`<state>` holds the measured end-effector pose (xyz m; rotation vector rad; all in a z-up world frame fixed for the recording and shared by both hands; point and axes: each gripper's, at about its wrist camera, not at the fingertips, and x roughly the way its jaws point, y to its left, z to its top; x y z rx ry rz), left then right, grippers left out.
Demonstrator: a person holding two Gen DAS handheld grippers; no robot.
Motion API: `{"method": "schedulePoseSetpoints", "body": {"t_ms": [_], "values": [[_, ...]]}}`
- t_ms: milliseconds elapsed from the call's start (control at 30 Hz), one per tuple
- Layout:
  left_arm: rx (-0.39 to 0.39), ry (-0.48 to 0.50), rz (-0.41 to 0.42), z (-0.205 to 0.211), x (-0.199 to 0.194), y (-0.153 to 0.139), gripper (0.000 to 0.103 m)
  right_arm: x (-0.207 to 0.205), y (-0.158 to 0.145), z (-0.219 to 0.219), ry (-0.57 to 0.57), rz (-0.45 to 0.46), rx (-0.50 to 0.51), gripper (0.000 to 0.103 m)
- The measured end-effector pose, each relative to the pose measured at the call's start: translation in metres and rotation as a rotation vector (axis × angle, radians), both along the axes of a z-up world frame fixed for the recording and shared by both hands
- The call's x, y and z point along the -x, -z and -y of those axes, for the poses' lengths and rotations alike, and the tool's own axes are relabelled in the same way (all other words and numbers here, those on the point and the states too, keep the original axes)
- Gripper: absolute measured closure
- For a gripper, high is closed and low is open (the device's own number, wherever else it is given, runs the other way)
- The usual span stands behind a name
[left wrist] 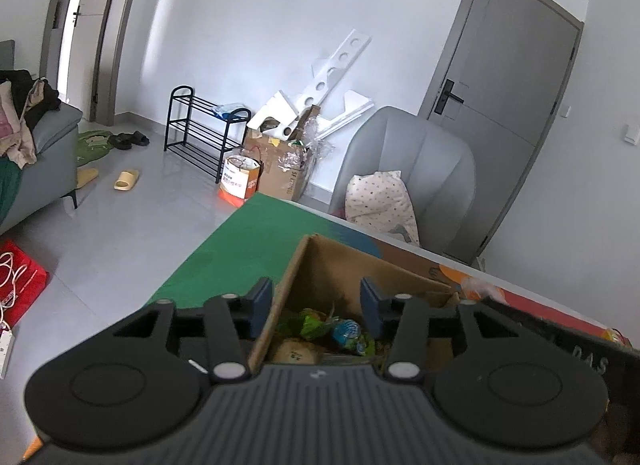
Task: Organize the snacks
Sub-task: 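Open both grippers to drop the packs into the box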
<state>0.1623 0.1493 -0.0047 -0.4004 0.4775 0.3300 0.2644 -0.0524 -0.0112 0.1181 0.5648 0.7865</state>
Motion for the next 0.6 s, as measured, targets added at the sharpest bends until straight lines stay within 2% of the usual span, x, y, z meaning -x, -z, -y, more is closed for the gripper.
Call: {"method": "schedulePoseSetpoints", "body": {"t_ms": [33,100,167,233,333,400,600], "values": [[0.000,-0.005,0.003,-0.001,0.002,0.000,0.048,0.001,0.000,-0.001,-0.007,0.003,0.005,0.072],[-0.002,-0.012,0.007,-0.002,0.005,-0.001,0.043,0.005,0.000,0.001,-0.002,0.013,0.010,0.059],[-0.012,-0.016,0.006,0.000,0.008,-0.002,0.036,0.004,0.001,0.005,0.014,0.003,0.010,0.059],[-0.026,-0.019,0.006,0.002,0.011,-0.002,0.025,0.002,0.001,0.012,0.030,-0.012,0.005,0.059],[-0.049,-0.024,0.008,0.006,0.013,-0.002,0.018,0.004,0.003,0.022,0.065,-0.022,0.013,0.055],[-0.059,-0.025,0.008,0.010,0.014,-0.003,0.015,0.005,0.005,0.029,0.083,-0.027,0.015,0.048],[-0.070,0.004,0.003,0.023,0.016,-0.003,0.009,0.010,0.009,0.046,0.115,-0.045,0.032,0.043]]}}
